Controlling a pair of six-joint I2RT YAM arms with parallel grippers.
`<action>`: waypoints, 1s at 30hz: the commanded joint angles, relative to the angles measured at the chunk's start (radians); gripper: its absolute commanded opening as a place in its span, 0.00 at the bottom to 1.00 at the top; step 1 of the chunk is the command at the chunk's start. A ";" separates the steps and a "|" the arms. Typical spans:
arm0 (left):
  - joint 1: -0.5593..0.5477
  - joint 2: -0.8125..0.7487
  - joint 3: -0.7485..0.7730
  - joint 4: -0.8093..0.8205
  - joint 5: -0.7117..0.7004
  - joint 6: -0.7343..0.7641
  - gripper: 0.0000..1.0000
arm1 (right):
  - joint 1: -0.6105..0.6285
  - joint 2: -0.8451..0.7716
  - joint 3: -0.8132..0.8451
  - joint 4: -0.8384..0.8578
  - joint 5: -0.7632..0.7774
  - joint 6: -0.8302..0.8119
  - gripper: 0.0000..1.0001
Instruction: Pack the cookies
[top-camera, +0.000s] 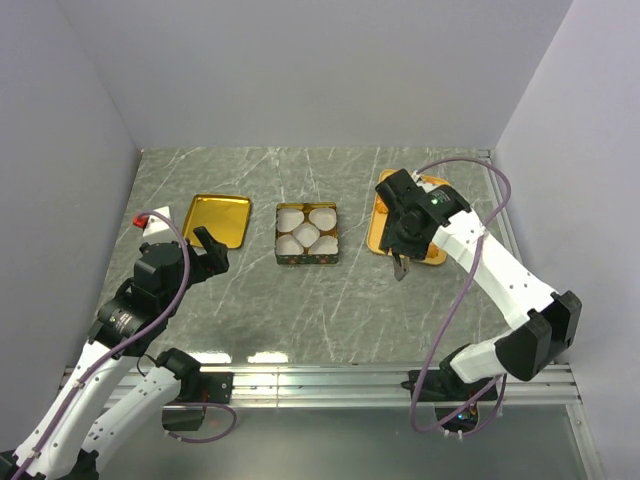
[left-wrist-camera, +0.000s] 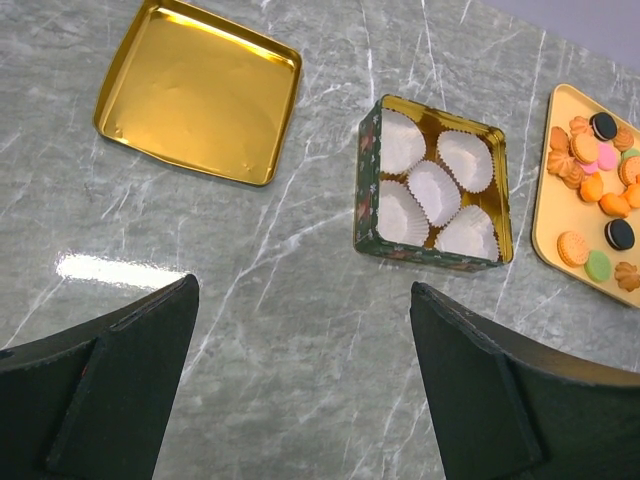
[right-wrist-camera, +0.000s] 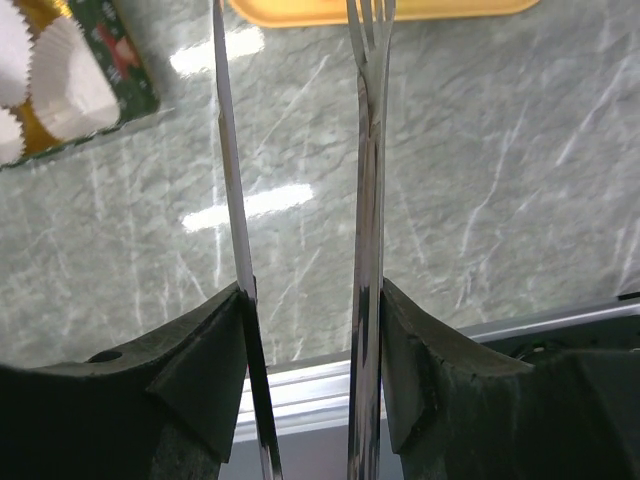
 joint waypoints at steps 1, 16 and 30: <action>-0.003 -0.004 0.009 0.009 -0.023 -0.014 0.93 | -0.046 0.029 0.044 0.013 -0.020 -0.075 0.57; -0.003 -0.032 -0.003 0.011 -0.040 -0.023 0.94 | -0.227 0.210 0.168 0.031 -0.162 -0.276 0.64; 0.002 -0.035 -0.002 0.000 -0.062 -0.035 0.94 | -0.289 0.394 0.259 0.039 -0.232 -0.330 0.61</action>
